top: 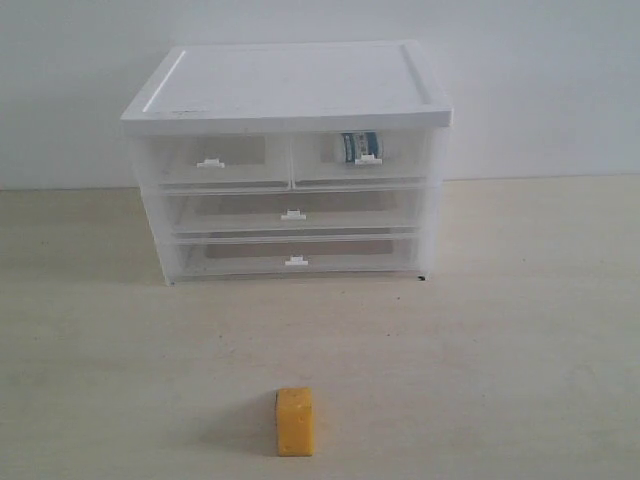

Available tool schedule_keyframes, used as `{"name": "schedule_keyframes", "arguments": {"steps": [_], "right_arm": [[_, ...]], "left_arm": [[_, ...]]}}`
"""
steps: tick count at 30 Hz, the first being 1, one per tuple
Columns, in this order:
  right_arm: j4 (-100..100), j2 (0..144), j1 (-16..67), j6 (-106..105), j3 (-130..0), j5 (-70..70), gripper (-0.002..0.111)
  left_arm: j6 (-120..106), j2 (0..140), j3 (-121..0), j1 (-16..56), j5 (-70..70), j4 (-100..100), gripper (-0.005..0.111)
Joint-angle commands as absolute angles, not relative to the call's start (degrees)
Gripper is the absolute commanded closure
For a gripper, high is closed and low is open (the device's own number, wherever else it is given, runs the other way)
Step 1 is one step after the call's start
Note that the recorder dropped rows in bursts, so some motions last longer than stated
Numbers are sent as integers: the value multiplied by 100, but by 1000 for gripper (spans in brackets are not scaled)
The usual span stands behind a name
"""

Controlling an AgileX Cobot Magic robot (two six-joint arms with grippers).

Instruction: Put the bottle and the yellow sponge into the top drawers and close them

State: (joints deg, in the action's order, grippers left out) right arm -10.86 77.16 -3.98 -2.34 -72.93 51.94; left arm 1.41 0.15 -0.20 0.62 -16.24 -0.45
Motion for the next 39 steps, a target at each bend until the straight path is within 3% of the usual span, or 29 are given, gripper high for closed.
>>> {"name": "schedule_keyframes", "arguments": {"steps": [1, 22, 35, 39], "right_arm": [[-1025, 6916, -441, -41, -6701, 4462, 108], [-460, 2617, -390, 163, -2388, 613, 108], [-240, 584, -390, 696, -1129, 471, 108], [-240, 523, -390, 696, -1116, 680, 108]], "left_arm": [[189, 0, 0, 52, -1588, -36, 102], [189, 0, 0, 52, -1588, 93, 102], [189, 0, 0, 52, -1598, 92, 102], [189, 0, 0, 52, -1598, 92, 102]]}}
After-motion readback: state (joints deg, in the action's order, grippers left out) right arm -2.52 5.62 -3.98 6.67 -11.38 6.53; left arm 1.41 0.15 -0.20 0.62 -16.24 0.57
